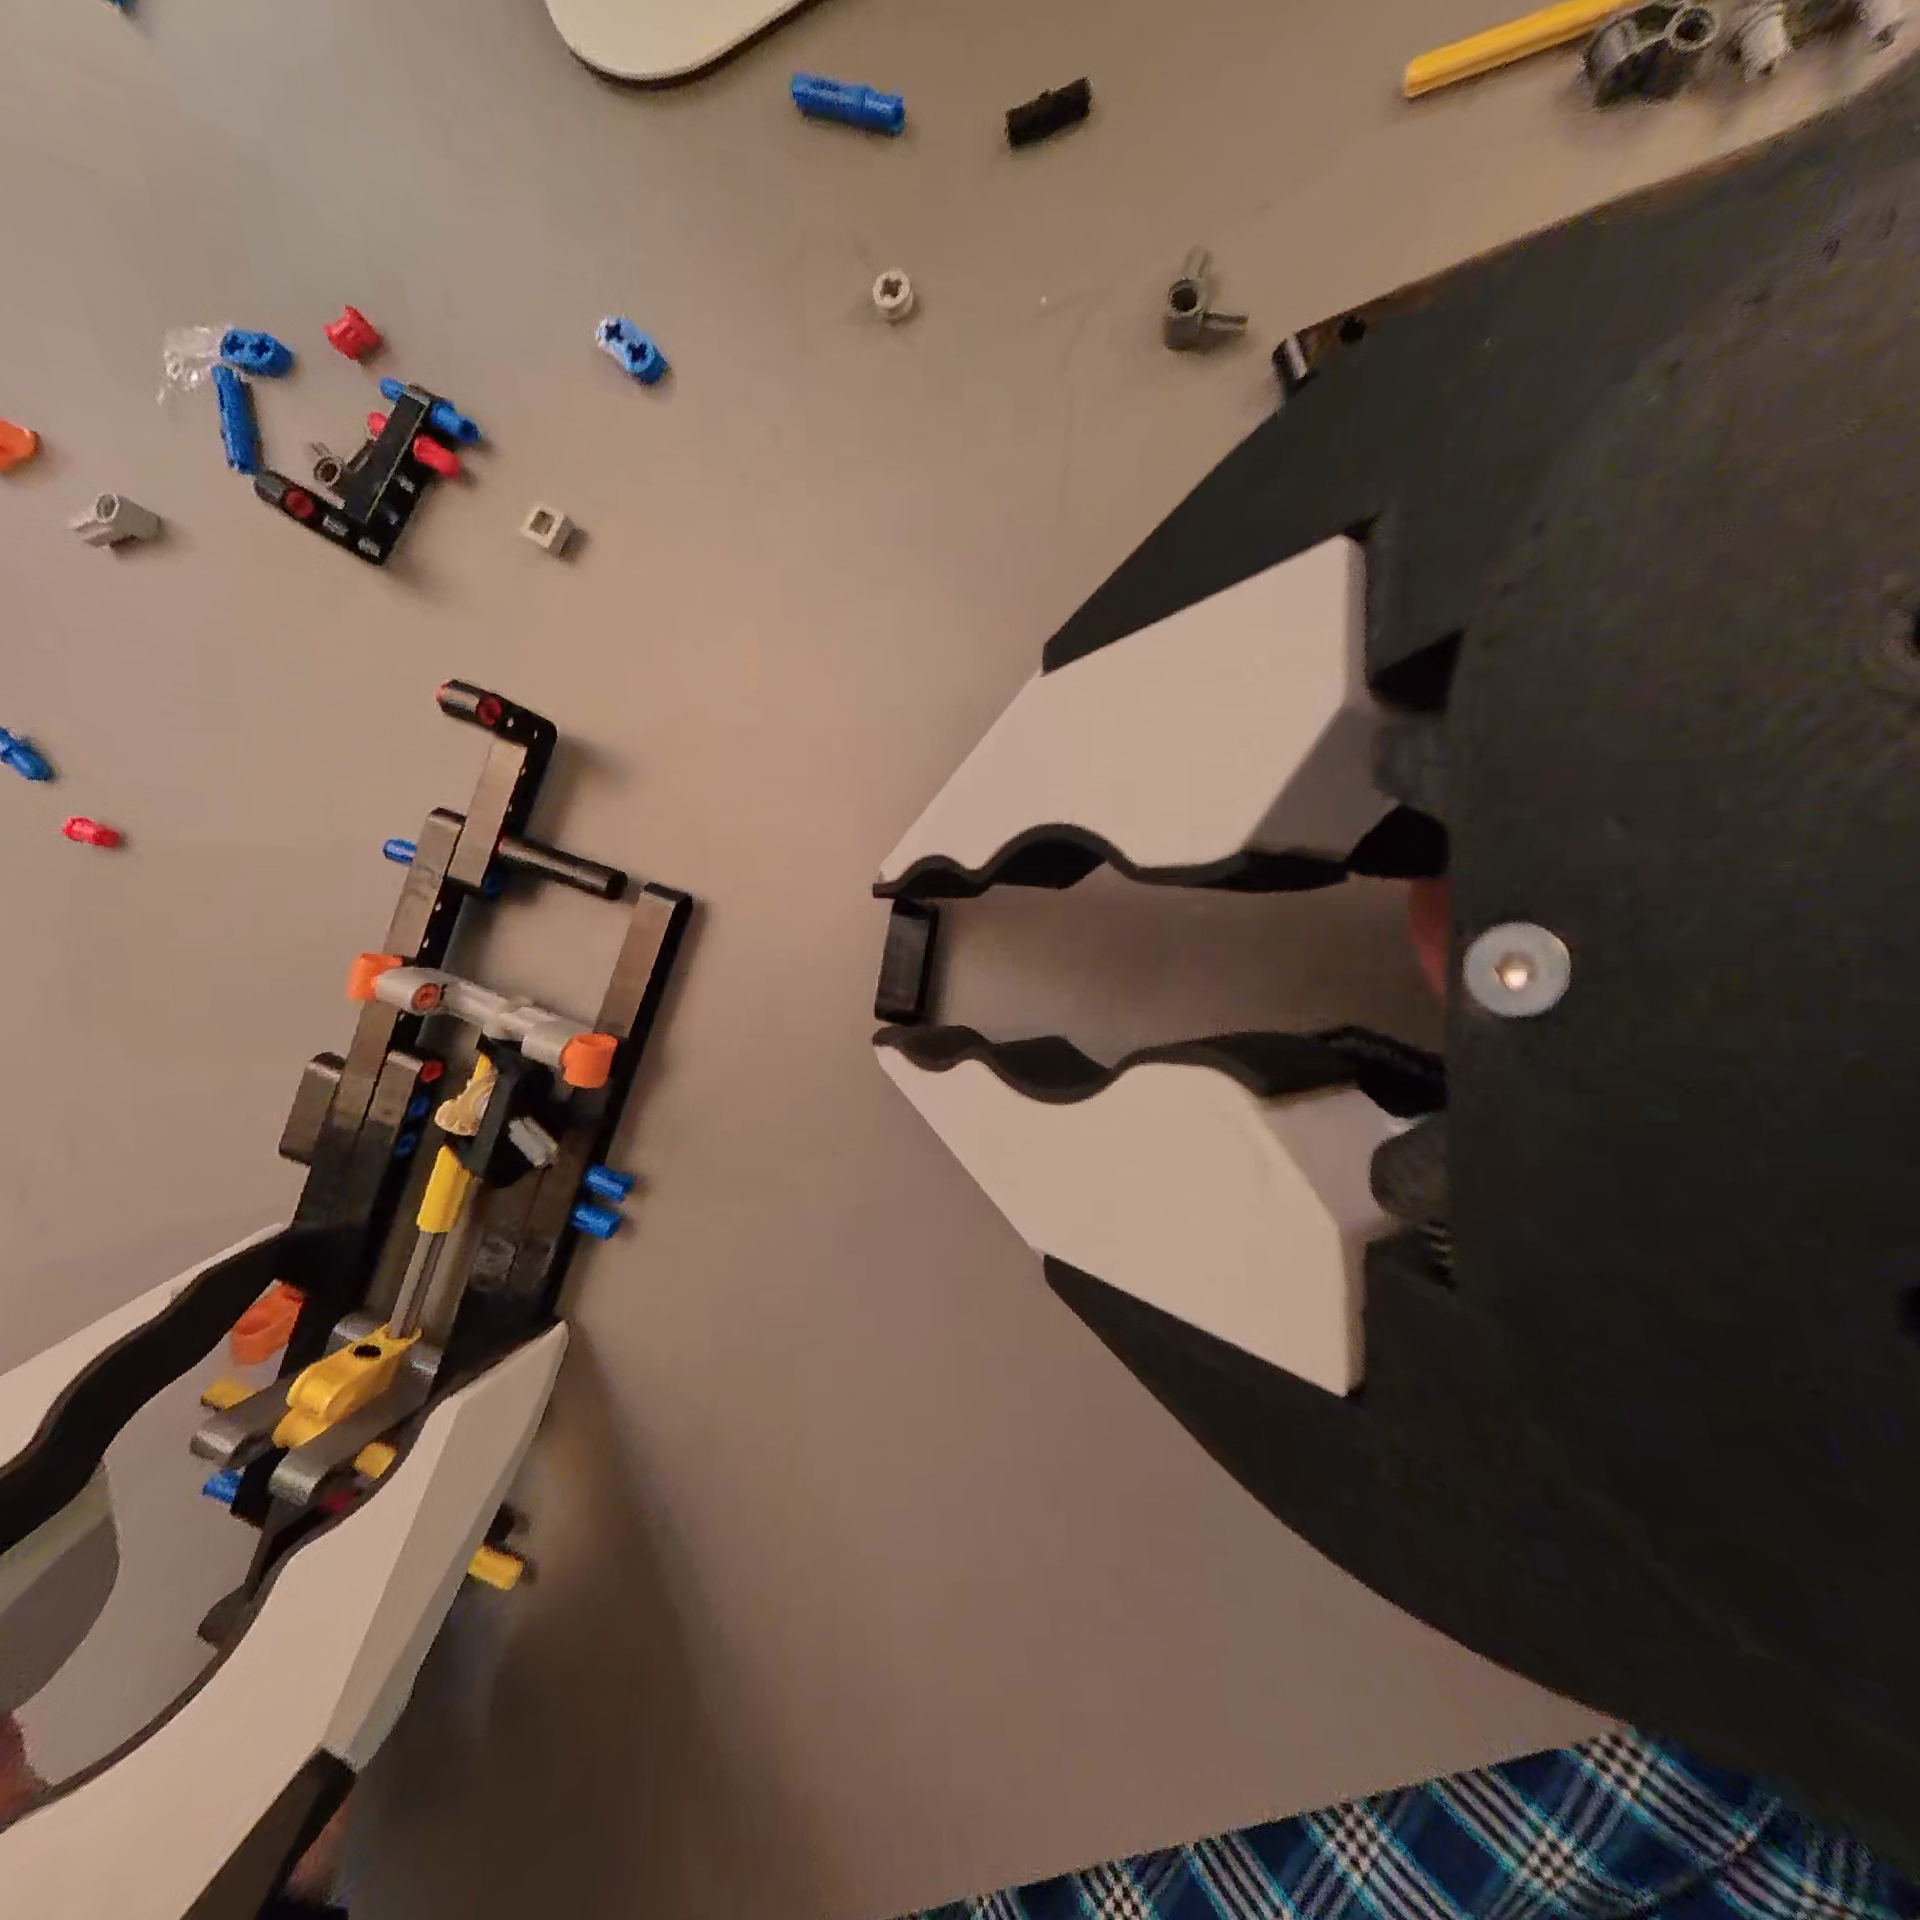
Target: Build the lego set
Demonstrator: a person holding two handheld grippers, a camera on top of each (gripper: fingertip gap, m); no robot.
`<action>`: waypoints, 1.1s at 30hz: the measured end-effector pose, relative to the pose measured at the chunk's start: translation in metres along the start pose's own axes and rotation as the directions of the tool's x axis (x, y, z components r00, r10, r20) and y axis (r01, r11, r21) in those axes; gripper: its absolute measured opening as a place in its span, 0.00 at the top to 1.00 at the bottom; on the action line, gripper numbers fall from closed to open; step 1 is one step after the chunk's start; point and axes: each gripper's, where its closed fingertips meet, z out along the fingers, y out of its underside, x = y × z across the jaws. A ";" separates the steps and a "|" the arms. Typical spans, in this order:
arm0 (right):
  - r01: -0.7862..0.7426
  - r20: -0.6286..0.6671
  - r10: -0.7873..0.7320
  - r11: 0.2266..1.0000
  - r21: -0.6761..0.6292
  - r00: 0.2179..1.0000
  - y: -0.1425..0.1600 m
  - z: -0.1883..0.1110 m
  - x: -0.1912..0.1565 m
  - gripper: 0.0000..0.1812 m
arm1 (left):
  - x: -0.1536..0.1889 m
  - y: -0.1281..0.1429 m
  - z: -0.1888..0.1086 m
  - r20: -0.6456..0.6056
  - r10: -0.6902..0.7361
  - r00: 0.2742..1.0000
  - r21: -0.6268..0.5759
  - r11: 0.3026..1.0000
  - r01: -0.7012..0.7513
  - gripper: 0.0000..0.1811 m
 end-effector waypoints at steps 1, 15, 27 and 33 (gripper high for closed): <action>-0.003 0.016 0.003 1.000 0.008 1.000 -0.002 0.001 -0.004 0.88 | 0.000 0.000 0.000 0.000 -0.004 1.000 0.001 1.000 0.004 0.69; 0.041 0.093 -0.048 0.996 0.076 0.995 -0.028 0.017 -0.040 0.80 | 0.007 -0.005 0.002 0.013 -0.080 0.997 0.018 0.997 0.080 0.69; 0.098 0.126 -0.104 0.994 0.055 0.987 -0.026 0.022 -0.046 0.88 | 0.008 -0.004 0.002 0.020 -0.088 0.996 0.018 0.996 0.088 0.69; 0.073 0.108 -0.078 0.996 0.054 0.991 -0.030 0.026 -0.046 0.88 | 0.009 -0.004 0.001 0.026 -0.101 0.995 0.019 0.995 0.100 0.69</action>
